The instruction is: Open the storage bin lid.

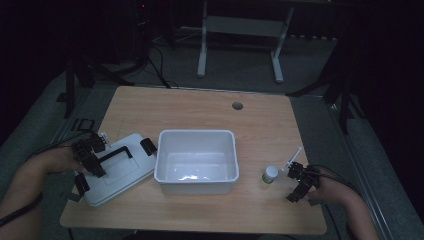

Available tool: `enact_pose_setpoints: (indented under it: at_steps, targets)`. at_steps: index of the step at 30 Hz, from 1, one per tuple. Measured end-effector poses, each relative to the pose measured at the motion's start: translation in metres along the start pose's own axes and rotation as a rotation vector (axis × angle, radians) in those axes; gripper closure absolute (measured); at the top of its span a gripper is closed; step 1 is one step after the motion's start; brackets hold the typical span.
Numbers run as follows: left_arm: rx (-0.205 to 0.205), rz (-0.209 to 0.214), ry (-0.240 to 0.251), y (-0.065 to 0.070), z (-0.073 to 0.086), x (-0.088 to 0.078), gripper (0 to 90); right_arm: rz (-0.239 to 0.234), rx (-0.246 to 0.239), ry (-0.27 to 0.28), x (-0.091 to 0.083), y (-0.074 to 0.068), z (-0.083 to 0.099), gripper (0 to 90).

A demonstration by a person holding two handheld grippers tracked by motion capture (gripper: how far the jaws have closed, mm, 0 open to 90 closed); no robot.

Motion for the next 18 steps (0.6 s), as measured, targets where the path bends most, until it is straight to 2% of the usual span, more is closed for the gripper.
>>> enact_pose_setpoints:
  at_steps: [5, 8, 12, 18]
  targets:
    - [0.006, 0.0, -0.005, 0.001, 0.0, 0.001, 35.0, -0.013, -0.057, -0.027, -0.001, -0.003, -0.012, 13.3]
    - [0.005, 0.001, 0.0, 0.001, -0.001, 0.0, 35.0, 0.004, -0.079, -0.012, -0.002, -0.001, -0.021, 13.3]
    - [0.007, 0.001, 0.001, 0.001, -0.001, 0.0, 35.0, 0.022, -0.076, 0.023, -0.003, 0.003, -0.035, 12.6]
    - [0.009, 0.004, -0.005, 0.001, 0.0, 0.001, 35.0, 0.001, -0.115, 0.023, 0.0, 0.004, -0.049, 13.7]
Point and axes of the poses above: each handheld gripper's, and its own axes: x roughly forward along the jaws, z roughly out of its underside, y roughly to its right, the point moved 4 cm from there along x, roughly forward along the jaws, and after that the axes turned 14 degrees about y, right-handed, at the moved point
